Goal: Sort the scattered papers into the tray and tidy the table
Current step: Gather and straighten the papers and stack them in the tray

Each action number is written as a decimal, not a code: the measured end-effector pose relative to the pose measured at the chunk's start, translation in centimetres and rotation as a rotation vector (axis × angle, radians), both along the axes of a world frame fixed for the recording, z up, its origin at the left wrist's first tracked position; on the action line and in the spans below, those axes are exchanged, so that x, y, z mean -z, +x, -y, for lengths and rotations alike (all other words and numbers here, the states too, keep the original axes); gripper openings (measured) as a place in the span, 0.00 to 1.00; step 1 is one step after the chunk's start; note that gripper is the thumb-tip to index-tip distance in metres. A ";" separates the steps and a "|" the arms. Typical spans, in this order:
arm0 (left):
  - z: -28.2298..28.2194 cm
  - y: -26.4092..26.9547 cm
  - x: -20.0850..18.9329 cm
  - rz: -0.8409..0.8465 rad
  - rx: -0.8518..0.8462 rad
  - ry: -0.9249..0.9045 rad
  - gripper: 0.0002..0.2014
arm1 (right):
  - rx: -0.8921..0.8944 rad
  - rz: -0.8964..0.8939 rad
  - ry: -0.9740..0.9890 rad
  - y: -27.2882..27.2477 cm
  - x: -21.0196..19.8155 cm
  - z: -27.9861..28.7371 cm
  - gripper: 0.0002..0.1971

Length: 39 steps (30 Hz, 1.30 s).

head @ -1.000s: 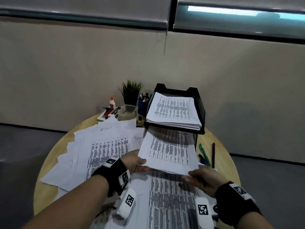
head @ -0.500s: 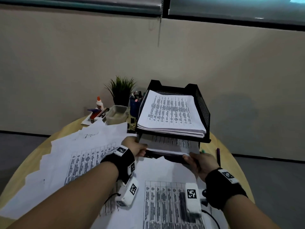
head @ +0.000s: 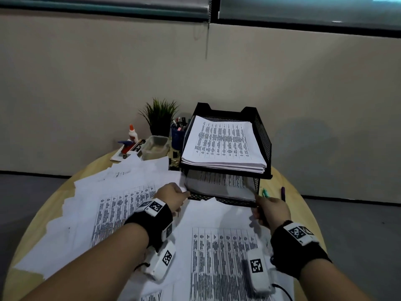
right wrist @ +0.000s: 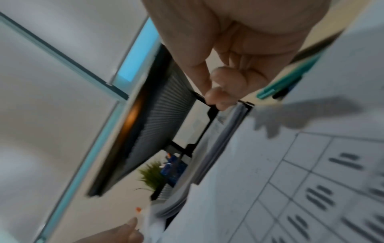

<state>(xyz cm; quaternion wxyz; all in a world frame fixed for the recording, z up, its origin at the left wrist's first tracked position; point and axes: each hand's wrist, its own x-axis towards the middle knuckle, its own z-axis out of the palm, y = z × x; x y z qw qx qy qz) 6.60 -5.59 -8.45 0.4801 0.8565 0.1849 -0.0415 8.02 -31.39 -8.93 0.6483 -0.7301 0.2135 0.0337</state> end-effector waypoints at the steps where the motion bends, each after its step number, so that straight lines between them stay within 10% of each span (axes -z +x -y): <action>1: -0.1 -1.2 -0.1 -0.013 0.003 -0.023 0.09 | -0.011 0.020 -0.026 -1.1 -0.4 0.0 0.10; 11: -2.2 -15.9 -0.6 -0.022 0.163 0.272 0.02 | -0.259 -0.013 -0.052 -14.5 -1.5 0.1 0.06; 19: -1.3 -22.9 3.0 -0.165 0.338 0.495 0.31 | -0.390 -0.144 -0.736 -18.6 2.9 1.3 0.26; 33: -1.8 -24.0 5.3 0.029 0.183 0.605 0.26 | -0.395 -0.183 -0.871 -18.8 3.1 0.7 0.11; 39: -3.7 -23.2 4.9 0.187 -0.268 0.468 0.09 | -0.512 -0.205 -0.990 -19.1 2.2 -0.4 0.24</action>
